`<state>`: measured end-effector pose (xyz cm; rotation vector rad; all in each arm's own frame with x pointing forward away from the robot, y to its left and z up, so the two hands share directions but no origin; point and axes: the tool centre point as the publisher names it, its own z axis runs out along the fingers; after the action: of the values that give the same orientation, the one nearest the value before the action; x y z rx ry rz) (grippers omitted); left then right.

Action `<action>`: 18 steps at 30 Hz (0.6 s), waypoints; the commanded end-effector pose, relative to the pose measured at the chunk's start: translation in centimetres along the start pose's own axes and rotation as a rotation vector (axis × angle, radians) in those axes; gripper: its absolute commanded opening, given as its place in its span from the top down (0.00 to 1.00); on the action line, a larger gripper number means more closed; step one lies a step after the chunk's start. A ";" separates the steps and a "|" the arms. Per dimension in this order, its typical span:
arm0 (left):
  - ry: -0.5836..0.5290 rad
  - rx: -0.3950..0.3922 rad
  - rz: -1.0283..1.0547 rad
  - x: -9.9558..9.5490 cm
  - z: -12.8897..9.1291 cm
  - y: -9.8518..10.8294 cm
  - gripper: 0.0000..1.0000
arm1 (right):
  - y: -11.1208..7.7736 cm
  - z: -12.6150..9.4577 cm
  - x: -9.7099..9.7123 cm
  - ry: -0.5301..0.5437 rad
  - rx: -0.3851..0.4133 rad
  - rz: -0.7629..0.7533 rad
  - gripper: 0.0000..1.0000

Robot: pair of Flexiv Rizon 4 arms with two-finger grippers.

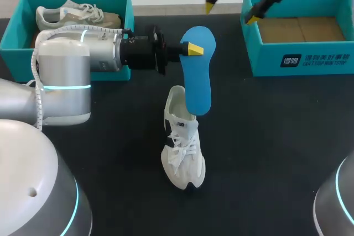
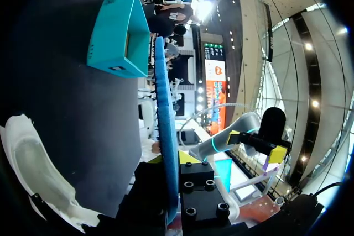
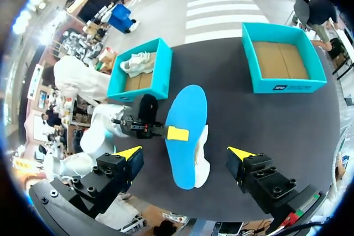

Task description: Take the shoe out of the shoebox, open the shoe tongue, remove and reinsert the insole, then place the shoe into the shoebox

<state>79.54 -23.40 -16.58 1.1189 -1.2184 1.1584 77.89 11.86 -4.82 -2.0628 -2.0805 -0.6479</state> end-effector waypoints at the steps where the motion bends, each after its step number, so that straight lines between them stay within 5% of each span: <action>1: 0.000 -0.002 0.000 0.0 -0.1 0.0 1.00 | 0.1 -0.3 -2.6 0.216 0.005 0.003 0.00; 15: 0.000 -0.002 0.000 0.0 -0.1 0.0 1.00 | 0.1 -0.3 -2.6 0.216 0.005 0.003 0.00; 18: 0.000 -0.002 0.000 0.0 -0.1 0.0 1.00 | 0.5 -0.8 -3.4 0.291 -0.017 0.008 0.00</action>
<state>79.54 -23.39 -16.58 1.1189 -1.2184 1.1584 78.50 9.40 -4.86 -1.9021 -1.9435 -0.8444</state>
